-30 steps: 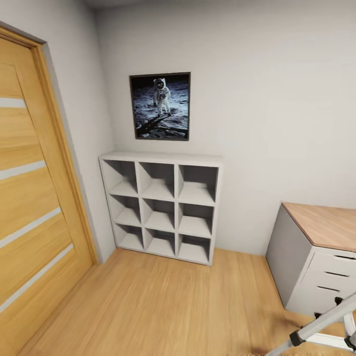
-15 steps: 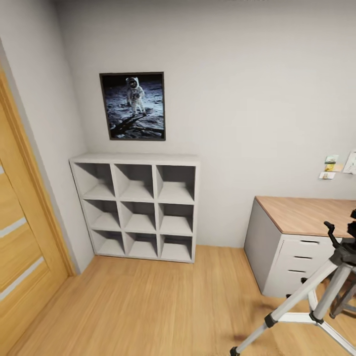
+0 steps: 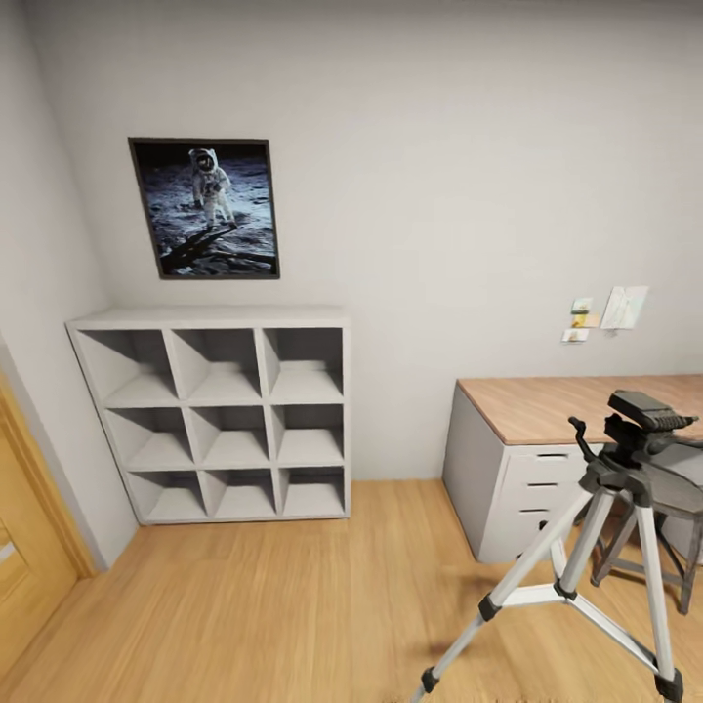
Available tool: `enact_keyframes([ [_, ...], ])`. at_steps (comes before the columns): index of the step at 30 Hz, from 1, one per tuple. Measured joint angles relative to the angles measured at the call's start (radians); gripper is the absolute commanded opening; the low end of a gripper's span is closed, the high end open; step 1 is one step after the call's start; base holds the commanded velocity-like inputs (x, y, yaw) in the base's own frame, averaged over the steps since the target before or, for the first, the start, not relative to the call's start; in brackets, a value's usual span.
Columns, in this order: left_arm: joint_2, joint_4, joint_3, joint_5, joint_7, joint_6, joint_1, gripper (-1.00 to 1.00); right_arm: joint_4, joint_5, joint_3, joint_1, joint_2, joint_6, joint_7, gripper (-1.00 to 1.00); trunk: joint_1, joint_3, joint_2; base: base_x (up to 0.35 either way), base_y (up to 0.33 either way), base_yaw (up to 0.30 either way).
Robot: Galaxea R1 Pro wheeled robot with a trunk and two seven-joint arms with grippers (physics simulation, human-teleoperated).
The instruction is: Attach the digital camera to the camera tripod in the bedroom.
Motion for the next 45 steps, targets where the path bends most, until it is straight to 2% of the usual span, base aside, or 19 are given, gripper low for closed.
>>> enact_keyframes([
  [45, 0.001, 0.000, 0.000, 0.000, -0.010, 0.000, 0.000, -1.00, 0.000, -0.001, 0.000, 0.000, 0.000, 0.000, 0.000, 1.00, 0.000, 0.000, 0.000, 0.000, 0.000, -0.295],
])
